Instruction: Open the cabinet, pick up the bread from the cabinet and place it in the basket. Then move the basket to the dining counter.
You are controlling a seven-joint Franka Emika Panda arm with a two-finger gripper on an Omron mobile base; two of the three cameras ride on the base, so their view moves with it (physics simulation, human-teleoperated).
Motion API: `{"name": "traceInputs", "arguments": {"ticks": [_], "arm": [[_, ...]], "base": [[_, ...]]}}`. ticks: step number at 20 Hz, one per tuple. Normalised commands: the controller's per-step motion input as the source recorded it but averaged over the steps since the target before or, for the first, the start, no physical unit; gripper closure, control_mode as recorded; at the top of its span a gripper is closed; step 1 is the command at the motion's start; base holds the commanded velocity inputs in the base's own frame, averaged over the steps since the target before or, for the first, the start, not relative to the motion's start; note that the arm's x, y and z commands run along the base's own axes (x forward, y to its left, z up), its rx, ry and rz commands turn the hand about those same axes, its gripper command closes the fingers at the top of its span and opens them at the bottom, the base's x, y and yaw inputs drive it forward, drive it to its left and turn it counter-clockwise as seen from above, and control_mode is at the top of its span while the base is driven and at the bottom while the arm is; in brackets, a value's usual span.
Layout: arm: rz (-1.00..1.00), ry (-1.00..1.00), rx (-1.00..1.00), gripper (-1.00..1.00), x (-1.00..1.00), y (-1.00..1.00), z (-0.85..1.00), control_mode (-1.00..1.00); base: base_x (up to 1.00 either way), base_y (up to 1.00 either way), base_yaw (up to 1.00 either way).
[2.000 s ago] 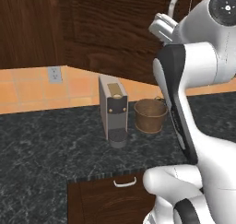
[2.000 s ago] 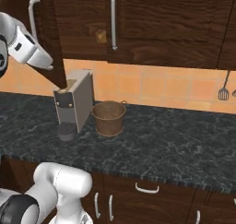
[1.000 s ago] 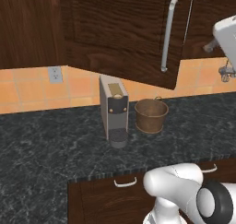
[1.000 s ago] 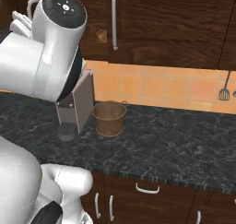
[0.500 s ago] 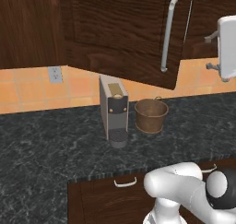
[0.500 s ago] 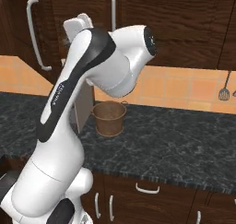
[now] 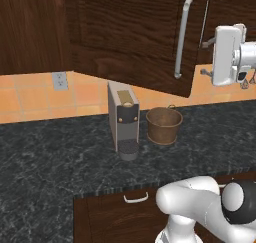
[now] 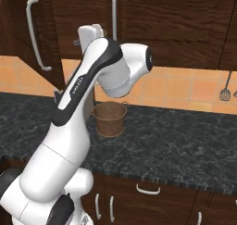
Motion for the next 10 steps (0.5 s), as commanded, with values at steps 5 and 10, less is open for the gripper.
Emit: {"name": "traceInputs", "arguments": {"ticks": [5,10], "arm": [[0.02,0.03,0.0,-1.0,0.0,0.32,0.0,-1.0],[0.08,0.0,0.0,-1.0,0.04,0.66,0.01,-1.0]], "base": [[0.0,0.0,0.0],[0.0,0.0,0.0]]}}
